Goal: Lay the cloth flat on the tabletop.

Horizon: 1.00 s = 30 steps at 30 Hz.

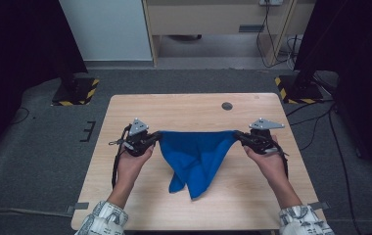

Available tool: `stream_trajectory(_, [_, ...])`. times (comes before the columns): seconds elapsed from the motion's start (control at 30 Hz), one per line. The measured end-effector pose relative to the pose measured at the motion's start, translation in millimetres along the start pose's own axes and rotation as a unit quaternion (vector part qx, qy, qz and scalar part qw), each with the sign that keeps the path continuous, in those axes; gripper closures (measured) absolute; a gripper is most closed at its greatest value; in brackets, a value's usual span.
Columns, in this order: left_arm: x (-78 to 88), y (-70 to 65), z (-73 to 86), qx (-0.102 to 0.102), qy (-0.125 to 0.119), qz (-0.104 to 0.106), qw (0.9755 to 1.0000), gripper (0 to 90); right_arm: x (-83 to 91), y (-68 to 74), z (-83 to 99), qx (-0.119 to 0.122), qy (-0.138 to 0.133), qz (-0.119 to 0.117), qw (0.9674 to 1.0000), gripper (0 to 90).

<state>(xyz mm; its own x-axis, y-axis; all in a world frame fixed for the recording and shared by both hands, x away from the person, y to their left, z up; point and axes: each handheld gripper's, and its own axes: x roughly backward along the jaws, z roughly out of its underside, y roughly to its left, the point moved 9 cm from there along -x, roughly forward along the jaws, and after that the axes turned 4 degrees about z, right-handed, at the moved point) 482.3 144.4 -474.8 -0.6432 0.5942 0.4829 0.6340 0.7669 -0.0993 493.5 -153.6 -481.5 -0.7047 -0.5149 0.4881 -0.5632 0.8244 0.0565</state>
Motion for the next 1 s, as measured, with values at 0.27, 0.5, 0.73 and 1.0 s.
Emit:
stream_trajectory(0.27, [7.9, -5.9, -18.0, -0.009, -0.016, -0.002, 0.9998, 88.2, 11.1, 2.7, -24.0, 0.009, -0.013, 0.005, 0.9999, 87.4])
stream_trajectory(0.5, [11.7, -7.5, -27.8, -0.009, -0.023, -0.001, 0.9997, 88.2, 17.1, 5.9, -40.4, 0.019, -0.019, 0.007, 0.9996, 87.4])
stream_trajectory(0.73, [23.4, -13.1, -38.7, -0.017, -0.034, 0.000, 0.9993, 88.2, 30.3, 5.3, -48.2, 0.022, -0.027, 0.010, 0.9993, 87.4])
stream_trajectory(1.0, [33.4, -19.9, -47.8, -0.027, -0.042, 0.002, 0.9987, 88.1, 49.0, 8.3, -58.1, 0.031, -0.044, 0.006, 0.9985, 87.4])
